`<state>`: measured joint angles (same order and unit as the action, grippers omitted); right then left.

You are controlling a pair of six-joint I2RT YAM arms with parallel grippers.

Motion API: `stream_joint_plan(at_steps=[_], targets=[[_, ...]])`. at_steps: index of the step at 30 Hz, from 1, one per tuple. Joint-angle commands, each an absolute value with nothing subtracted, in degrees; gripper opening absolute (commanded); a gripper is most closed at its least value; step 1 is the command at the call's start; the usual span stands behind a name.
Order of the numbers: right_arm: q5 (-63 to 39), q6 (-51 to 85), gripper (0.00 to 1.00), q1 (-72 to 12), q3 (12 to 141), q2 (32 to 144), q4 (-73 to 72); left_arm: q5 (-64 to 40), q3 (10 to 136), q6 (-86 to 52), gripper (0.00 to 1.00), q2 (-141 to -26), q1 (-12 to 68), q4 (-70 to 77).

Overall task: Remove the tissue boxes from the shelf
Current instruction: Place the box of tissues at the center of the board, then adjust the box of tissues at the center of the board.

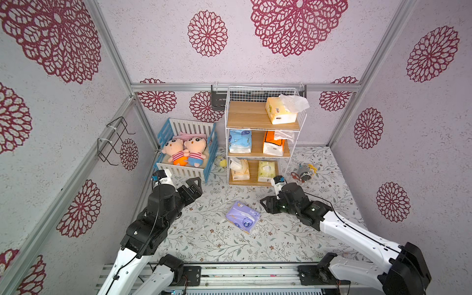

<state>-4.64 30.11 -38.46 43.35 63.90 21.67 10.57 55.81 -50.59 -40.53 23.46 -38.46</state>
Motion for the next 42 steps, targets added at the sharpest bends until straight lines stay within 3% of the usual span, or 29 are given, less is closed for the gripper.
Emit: stream_joint_plan(at_steps=[1,6,11,26,32,37,42], targets=[[-2.64,36.06,0.52,-39.41,39.51,60.91,27.42,10.39,55.46,-49.5,0.97,-40.38,24.18,-37.29],[-6.39,39.99,0.52,-40.49,33.76,60.52,23.28,10.8,54.94,-49.04,0.97,-40.4,24.35,-37.88],[-10.58,42.1,0.53,-40.74,34.6,66.83,16.22,11.65,53.9,-48.83,0.97,-39.03,24.43,-37.75],[-15.2,40.4,0.55,-38.1,62.26,100.28,9.26,11.45,51.01,-49.7,0.97,-38.41,24.61,-35.89],[-12.47,39.61,0.57,-38.14,62.53,95.79,13.39,10.82,50.62,-50.49,0.97,-39.42,24.57,-35.01],[-3.96,38.79,0.62,-38.23,55.16,82.51,20.11,9.89,51.32,-51.51,0.97,-39.93,24.9,-34.41],[-8.62,42.62,0.64,-40.58,44.13,68.93,17.0,9.54,51.81,-52.76,0.97,-40.89,25.39,-33.98]])
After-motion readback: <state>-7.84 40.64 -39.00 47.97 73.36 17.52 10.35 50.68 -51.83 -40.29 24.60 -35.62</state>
